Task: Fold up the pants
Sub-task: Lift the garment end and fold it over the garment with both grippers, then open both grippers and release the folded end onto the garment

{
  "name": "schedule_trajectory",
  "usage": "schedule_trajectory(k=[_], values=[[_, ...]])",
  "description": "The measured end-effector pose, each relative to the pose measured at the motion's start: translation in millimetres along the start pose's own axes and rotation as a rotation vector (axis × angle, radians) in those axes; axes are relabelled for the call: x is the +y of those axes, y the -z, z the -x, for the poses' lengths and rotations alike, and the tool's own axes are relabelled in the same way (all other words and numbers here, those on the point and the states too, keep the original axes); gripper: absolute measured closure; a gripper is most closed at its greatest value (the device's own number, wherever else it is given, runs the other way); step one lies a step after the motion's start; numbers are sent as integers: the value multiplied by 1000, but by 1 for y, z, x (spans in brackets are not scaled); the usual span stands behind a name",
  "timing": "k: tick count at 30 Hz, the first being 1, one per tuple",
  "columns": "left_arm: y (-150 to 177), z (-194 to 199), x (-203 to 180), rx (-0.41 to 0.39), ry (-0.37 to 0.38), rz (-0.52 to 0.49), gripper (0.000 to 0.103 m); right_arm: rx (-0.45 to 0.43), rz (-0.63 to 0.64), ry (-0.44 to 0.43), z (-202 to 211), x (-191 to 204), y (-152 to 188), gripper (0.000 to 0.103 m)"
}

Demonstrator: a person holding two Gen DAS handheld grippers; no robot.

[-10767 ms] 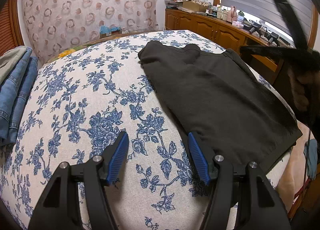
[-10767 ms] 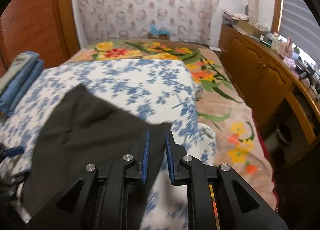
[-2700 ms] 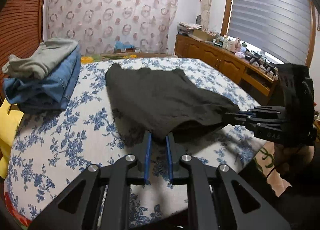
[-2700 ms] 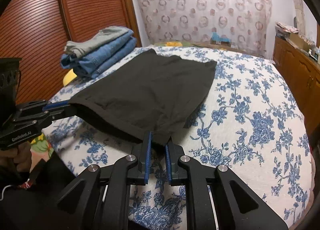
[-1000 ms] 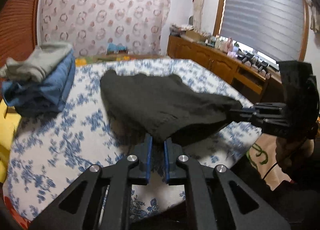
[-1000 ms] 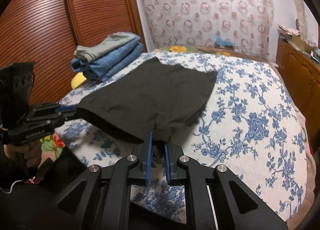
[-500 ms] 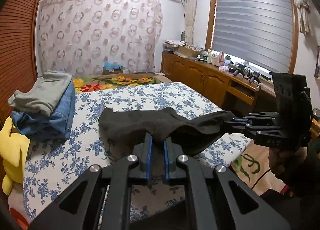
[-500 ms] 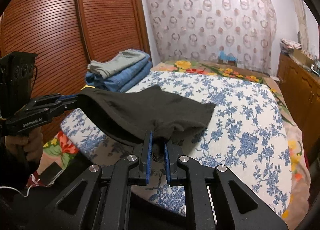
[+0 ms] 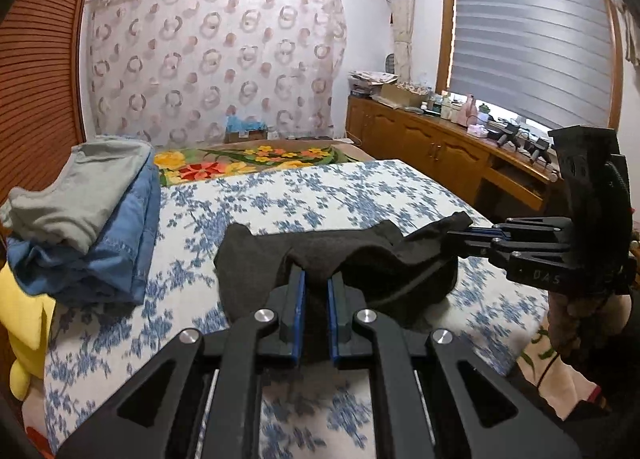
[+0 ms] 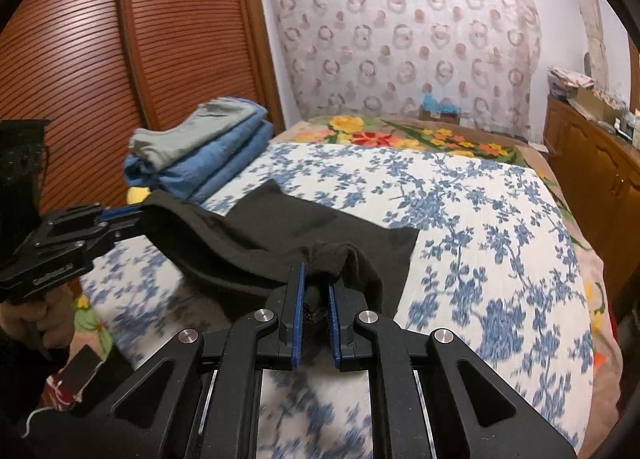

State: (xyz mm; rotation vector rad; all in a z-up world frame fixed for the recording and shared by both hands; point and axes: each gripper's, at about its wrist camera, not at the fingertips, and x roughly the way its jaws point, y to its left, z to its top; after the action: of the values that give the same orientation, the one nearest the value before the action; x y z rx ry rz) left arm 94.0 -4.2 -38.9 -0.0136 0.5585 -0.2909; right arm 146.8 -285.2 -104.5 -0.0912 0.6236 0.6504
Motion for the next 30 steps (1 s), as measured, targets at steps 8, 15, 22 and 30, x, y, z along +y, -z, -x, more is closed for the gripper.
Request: schedule_trajectory(k=[8, 15, 22, 30], values=[[-16, -20, 4, -3, -15, -18, 96, -5, -5, 34, -28, -14, -20, 95], [-19, -29, 15, 21, -21, -2, 83, 33, -6, 51, -52, -21, -24, 95], [-5, -31, 24, 66, -16, 19, 63, 66, -2, 61, -70, -23, -21, 95], [27, -52, 40, 179, -27, 82, 63, 86, 10, 89, -80, -27, -25, 89]])
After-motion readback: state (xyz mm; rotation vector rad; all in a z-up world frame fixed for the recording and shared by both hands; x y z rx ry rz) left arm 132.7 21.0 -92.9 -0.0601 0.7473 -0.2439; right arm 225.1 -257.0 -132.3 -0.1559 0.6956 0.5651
